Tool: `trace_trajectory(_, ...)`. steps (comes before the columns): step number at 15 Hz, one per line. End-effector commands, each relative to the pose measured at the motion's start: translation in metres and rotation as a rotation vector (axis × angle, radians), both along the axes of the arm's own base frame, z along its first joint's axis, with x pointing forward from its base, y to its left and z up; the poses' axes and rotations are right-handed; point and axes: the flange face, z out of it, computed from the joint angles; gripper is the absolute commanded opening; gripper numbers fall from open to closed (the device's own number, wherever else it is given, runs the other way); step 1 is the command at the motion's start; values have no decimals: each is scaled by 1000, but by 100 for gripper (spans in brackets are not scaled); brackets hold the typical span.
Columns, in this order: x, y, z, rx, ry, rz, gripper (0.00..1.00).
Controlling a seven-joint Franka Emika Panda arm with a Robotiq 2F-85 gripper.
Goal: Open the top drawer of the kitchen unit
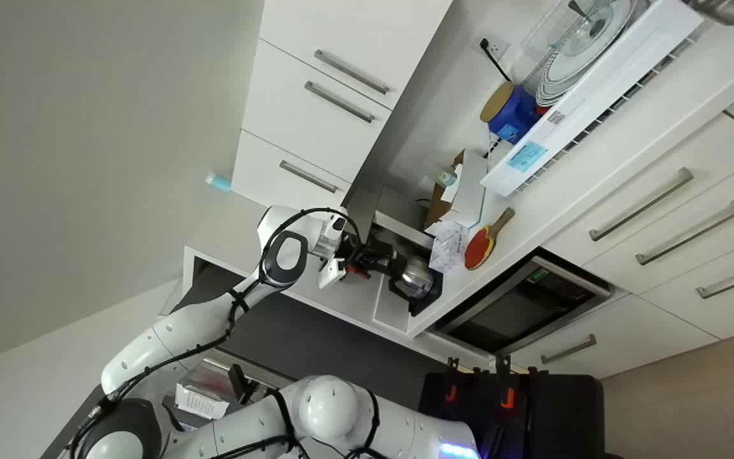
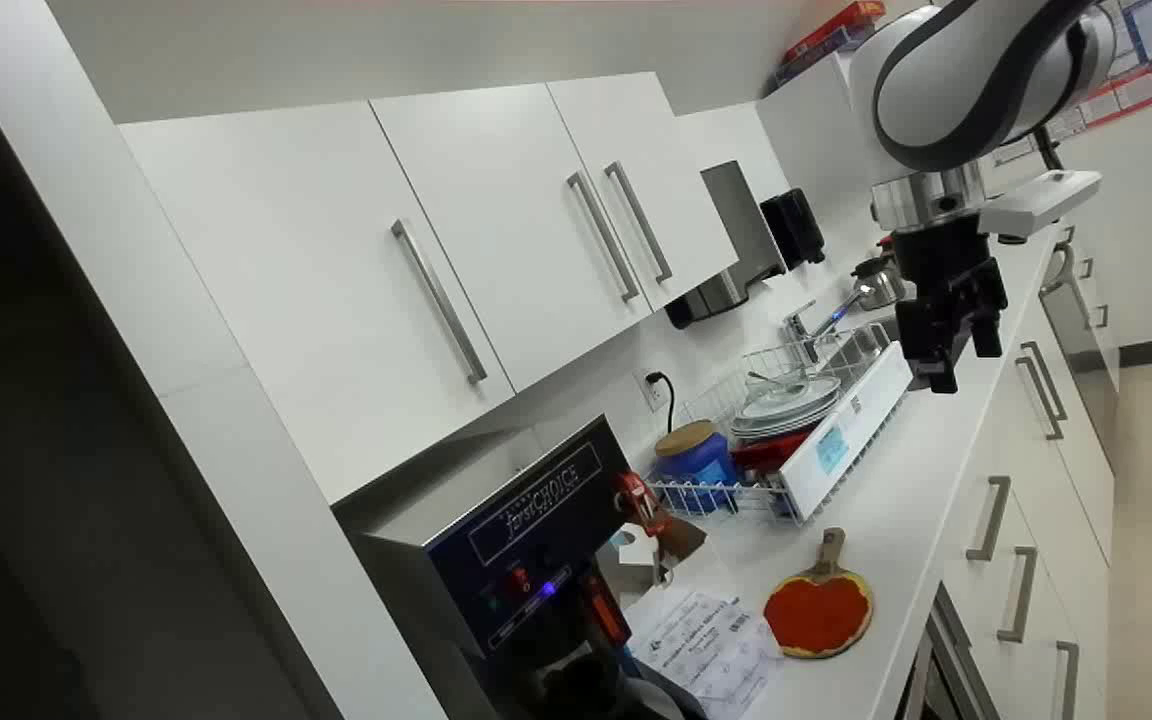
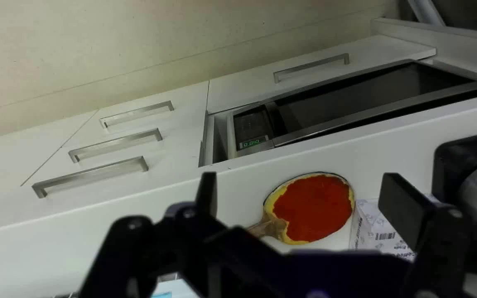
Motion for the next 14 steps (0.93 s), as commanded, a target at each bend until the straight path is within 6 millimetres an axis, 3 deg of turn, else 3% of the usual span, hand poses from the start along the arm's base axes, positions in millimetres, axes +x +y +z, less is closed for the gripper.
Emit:
trace_trajectory(1, 0, 0, 1, 0, 1, 0, 100)
trace_trajectory(11, 0, 0, 1, 0, 1, 0, 100)
trace_trajectory(14, 17, -34, 2, 51, -65, -89, 100)
